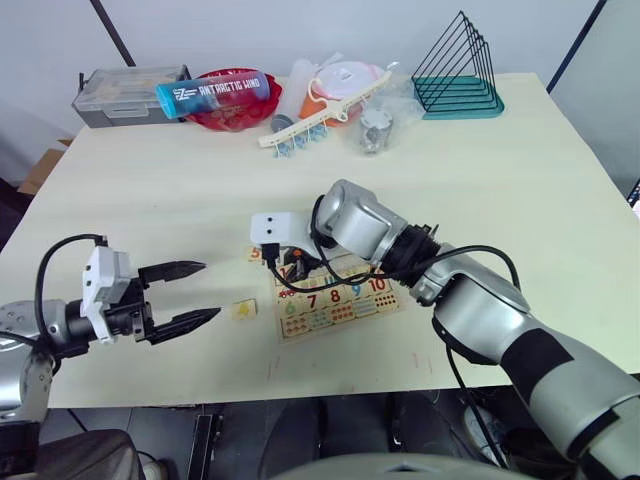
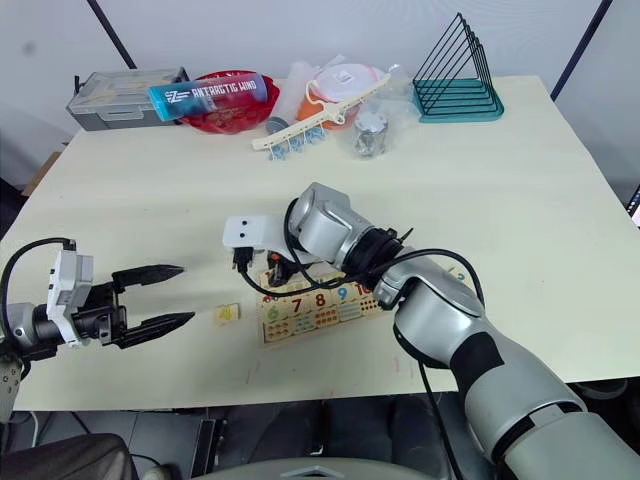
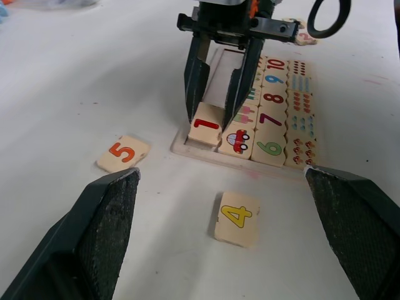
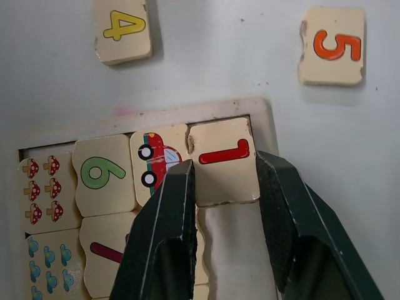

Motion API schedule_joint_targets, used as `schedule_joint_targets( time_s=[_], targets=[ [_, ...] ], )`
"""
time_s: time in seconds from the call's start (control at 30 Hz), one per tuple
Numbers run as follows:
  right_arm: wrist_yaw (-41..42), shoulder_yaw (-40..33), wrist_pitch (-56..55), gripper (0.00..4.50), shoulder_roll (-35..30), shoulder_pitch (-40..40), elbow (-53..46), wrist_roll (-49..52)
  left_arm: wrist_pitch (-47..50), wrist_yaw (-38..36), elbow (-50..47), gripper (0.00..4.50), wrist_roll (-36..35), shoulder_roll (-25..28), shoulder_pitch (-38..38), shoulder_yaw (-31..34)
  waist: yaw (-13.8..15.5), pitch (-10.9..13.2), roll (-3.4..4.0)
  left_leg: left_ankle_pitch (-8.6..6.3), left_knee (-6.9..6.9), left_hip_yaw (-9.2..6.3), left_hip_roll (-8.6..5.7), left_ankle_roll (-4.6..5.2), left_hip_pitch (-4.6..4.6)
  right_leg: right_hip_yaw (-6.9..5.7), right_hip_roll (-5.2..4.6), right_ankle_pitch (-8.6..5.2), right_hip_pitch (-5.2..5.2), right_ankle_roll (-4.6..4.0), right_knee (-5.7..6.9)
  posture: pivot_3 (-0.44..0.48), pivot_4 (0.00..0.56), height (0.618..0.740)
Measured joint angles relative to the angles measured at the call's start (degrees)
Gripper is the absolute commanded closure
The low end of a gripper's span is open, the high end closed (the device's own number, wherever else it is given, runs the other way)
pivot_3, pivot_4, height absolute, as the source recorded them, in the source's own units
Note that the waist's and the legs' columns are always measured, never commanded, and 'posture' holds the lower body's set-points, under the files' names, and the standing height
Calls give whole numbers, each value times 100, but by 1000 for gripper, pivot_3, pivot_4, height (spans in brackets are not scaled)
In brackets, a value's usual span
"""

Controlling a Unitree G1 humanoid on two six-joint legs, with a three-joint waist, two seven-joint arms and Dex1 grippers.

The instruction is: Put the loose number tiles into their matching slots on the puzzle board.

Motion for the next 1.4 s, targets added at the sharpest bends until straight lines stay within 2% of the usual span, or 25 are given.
schedule_joint_targets(
  time_s=[0.53, 0.6, 0.67, 0.7, 0.73, 0.8, 1.0, 1.4],
  targets=[
    [41, -47, -177, 3657, 61, 76, 39, -174, 14, 46, -1, 0, 2, -2, 15, 26, 0, 3, -2, 2, -2, 0, 1, -3, 0, 0, 0, 1, -2, -1, 1, 0, 150, 740],
    [63, -47, -236, 2631, 36, 86, 39, -193, 13, 62, -1, 0, 2, -4, 22, 26, 0, 3, -2, 1, -2, 0, 1, -3, 0, 0, 0, 0, -3, -1, 1, 0, 150, 740],
    [72, -47, -244, 1887, 19, 94, 39, -202, 12, 66, -1, 0, 2, -7, 25, 26, 0, 3, -3, 1, -2, 0, 1, -3, 0, 0, 0, 1, -3, -1, 1, 0, 150, 740],
    [80, -47, -252, 1216, 11, 95, 39, -207, 10, 71, -1, 0, 2, -16, 25, 26, 0, 3, -4, 2, -2, 1, 1, -3, 0, 0, 0, 1, -3, -1, 1, 0, 150, 740],
    [86, -47, -260, 743, 2, 95, 39, -219, 7, 81, -3, 0, 2, -33, 26, 26, 0, 3, -3, 2, -2, 1, 1, -3, 0, 0, 0, 1, -3, -2, 1, 0, 150, 740],
    [104, -47, -280, 108, -12, 95, 39, -229, 6, 90, -4, 0, 2, -58, 29, 26, 0, 3, -4, 2, -2, 0, 1, -3, 0, 0, 0, 1, -3, -2, 1, 0, 150, 740],
    [190, -121, -356, 31, -68, 100, -19, -223, 6, 121, -13, 0, 3, -97, 28, 26, 0, 4, -5, 2, -3, 1, 1, -4, 0, 0, 0, 1, -3, -2, 1, 0, 150, 740],
    [-142, -1204, -599, 31, -221, 610, -515, 183, 0, 116, -44, 0, 6, -121, 13, 23, 2, -2, -19, 2, -4, 1, 2, -4, 0, 1, -1, 2, -3, -3, 1, 0, 150, 740]
  ],
)
